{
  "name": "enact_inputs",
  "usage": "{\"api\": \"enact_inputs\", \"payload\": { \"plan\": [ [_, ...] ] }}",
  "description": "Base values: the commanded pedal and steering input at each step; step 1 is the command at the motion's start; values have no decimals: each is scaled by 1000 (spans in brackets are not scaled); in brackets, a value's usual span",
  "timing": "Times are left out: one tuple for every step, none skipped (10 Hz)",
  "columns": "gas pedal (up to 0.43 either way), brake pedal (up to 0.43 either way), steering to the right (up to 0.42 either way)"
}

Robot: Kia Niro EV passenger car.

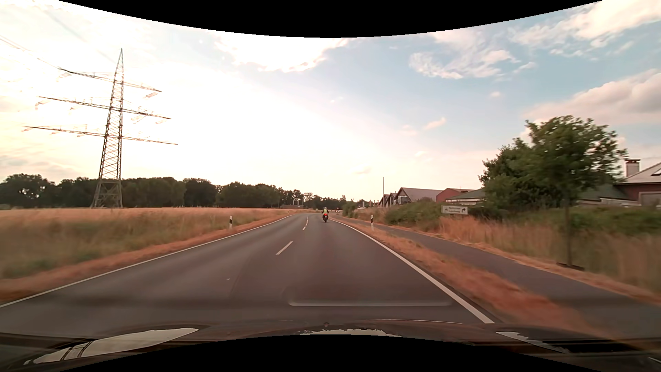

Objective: Follow the waypoints while adhering to traffic rules and regulations

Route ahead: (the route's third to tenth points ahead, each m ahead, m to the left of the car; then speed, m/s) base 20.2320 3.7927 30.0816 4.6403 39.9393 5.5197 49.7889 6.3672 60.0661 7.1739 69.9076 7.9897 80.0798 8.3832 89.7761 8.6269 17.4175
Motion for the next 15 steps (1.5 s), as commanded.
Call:
{"api": "enact_inputs", "payload": {
  "plan": [
    [138, 0, -20],
    [138, 0, -20],
    [138, 0, -20],
    [138, 0, -20],
    [138, 0, -20],
    [138, 0, -19],
    [138, 0, -19],
    [118, 0, -17],
    [118, 0, -14],
    [110, 0, -12],
    [79, 0, -11],
    [0, 0, -10],
    [0, 0, -9],
    [0, 0, -9],
    [0, 0, -8]
  ]
}}
